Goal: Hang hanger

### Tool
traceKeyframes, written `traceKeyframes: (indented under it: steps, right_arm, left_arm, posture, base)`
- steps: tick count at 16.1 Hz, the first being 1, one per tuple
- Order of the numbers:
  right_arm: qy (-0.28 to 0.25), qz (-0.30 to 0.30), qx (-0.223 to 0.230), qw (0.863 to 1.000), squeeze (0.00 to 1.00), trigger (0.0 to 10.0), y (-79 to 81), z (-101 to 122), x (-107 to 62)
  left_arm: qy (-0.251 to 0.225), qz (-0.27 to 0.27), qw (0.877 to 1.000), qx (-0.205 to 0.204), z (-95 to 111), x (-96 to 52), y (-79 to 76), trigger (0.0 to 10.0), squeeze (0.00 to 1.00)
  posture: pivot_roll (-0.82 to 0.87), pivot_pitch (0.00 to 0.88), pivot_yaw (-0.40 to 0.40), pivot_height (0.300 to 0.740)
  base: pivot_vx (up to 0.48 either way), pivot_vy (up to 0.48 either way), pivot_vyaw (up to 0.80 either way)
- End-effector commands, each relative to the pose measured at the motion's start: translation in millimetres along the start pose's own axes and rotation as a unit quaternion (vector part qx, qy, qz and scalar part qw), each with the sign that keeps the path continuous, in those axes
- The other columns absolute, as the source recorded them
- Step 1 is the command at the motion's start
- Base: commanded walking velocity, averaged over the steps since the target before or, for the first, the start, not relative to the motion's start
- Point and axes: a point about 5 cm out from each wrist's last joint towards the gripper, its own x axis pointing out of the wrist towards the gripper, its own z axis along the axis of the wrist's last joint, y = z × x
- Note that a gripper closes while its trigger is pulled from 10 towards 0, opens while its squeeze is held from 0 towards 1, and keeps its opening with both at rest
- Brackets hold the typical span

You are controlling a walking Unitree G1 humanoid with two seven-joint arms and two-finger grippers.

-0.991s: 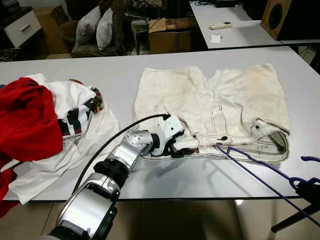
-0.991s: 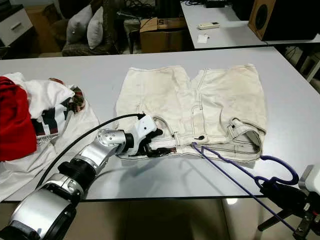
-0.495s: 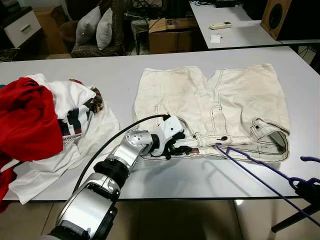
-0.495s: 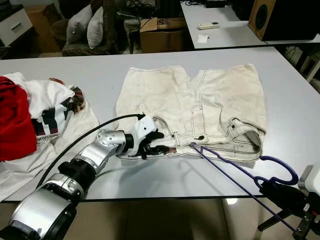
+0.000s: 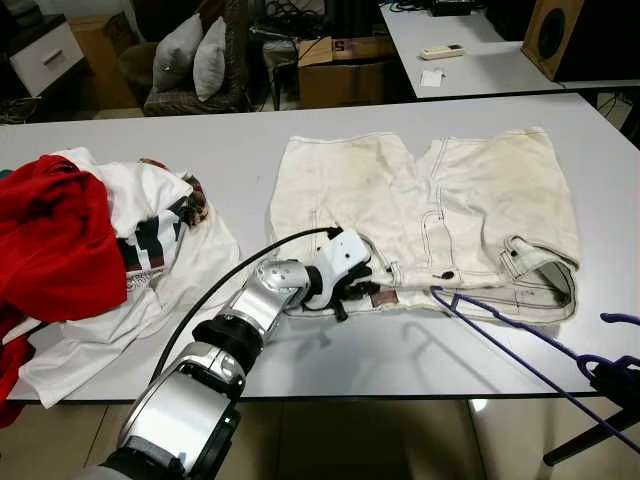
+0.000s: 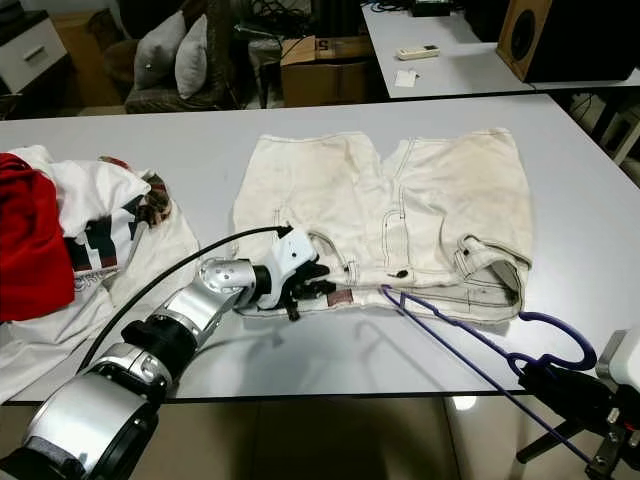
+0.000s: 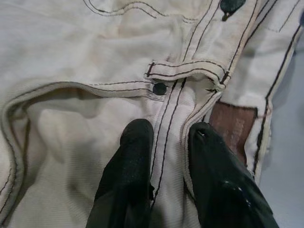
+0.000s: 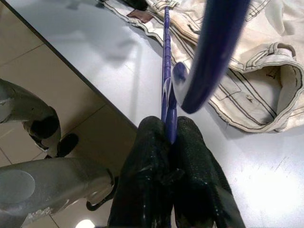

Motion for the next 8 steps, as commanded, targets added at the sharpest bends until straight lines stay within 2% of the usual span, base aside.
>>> traceKeyframes:
  steps: [1, 4, 6, 7, 8]
  right_arm:
    - [-0.004, 0.007, -0.012, 1.0, 0.0, 10.0, 1.4, 4.0, -0.6]
    - [-0.025, 0.01, -0.008, 1.0, 0.0, 10.0, 3.7, 7.8, -0.5]
    - [-0.061, 0.016, -0.004, 0.998, 0.0, 10.0, 5.6, 15.6, -1.8]
    - [-0.065, 0.018, -0.004, 0.998, 0.0, 10.0, 5.8, 16.5, -1.9]
    - [-0.063, 0.03, 0.003, 0.998, 0.0, 10.0, 10.8, 15.3, 4.0]
  left_arm:
    - [-0.011, 0.018, 1.0, -0.003, 6.1, -2.1, 7.1, 0.0, 0.0]
    - [-0.053, 0.058, 0.997, -0.023, 21.4, -2.2, 16.1, 0.0, 0.0]
    - [-0.112, 0.108, 0.986, -0.063, 45.3, -3.5, 28.8, 0.0, 0.0]
    - [-0.119, 0.114, 0.984, -0.066, 48.3, -3.7, 30.4, 0.0, 0.0]
    - [-0.143, 0.118, 0.981, -0.06, 63.0, -5.7, 35.0, 0.0, 0.0]
  posture:
    - [-0.14, 0.023, 0.081, 0.74]
    - [-0.14, 0.016, 0.087, 0.74]
    - [-0.14, 0.02, 0.089, 0.74]
    - [-0.14, 0.02, 0.089, 0.74]
    - [-0.14, 0.019, 0.088, 0.74]
  base:
    - [0.0, 0.0, 0.0]
    - [0.0, 0.0, 0.0]
    - [0.0, 0.0, 0.0]
    - [0.0, 0.0, 0.0]
    - [0.0, 0.0, 0.0]
